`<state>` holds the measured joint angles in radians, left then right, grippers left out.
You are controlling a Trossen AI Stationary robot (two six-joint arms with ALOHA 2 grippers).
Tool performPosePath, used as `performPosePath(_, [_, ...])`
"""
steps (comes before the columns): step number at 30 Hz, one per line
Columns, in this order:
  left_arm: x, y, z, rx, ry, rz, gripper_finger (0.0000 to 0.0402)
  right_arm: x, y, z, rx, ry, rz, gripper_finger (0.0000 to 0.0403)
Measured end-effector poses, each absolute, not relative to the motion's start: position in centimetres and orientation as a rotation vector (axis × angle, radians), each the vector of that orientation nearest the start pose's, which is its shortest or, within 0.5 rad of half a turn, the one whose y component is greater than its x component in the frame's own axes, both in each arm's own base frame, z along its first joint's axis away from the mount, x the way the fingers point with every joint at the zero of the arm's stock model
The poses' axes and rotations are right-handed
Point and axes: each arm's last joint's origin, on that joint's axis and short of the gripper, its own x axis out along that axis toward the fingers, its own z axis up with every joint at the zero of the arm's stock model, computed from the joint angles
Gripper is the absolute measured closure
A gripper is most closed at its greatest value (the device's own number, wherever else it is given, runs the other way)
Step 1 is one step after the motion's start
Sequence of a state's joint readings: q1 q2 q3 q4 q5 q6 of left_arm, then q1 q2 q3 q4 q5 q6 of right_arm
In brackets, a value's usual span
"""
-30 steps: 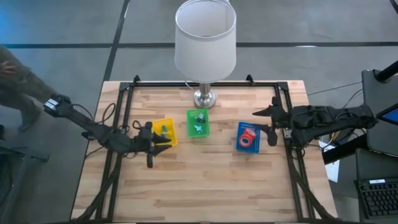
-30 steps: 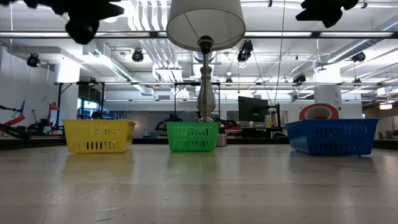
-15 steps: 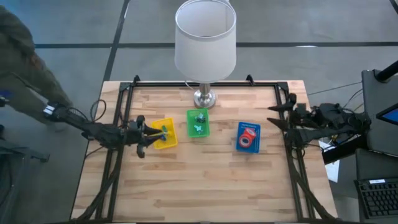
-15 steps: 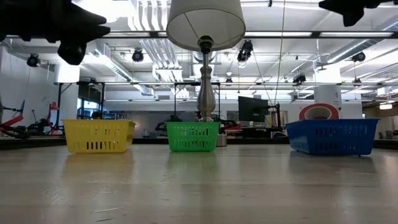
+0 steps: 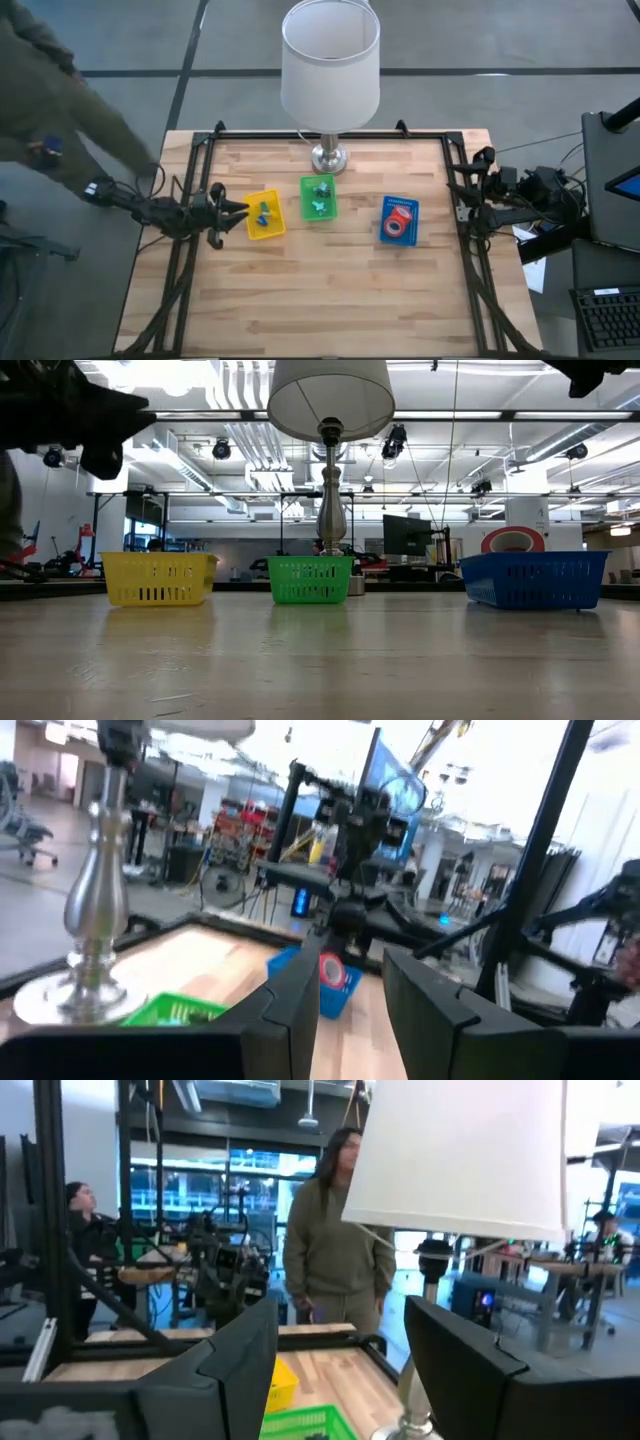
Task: Pick and place Stapler, Stapler remover, tape
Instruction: Return to Home Position
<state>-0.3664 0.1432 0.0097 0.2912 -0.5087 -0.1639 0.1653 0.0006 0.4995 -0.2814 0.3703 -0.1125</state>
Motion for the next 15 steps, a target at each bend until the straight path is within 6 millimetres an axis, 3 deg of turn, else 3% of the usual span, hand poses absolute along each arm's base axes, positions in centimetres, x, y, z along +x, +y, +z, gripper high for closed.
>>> performPosePath(11, [9.3,-2.0,18.6,-0.163,-0.200,0.164,0.0287,4.4,-0.4,28.9,-0.044,-0.166,-0.241,0.0188])
performPosePath(15, [9.4,-1.8,18.4,-0.150,-0.180,0.211,0.0287,5.1,-0.3,27.8,-0.006,-0.143,-0.234,0.0188])
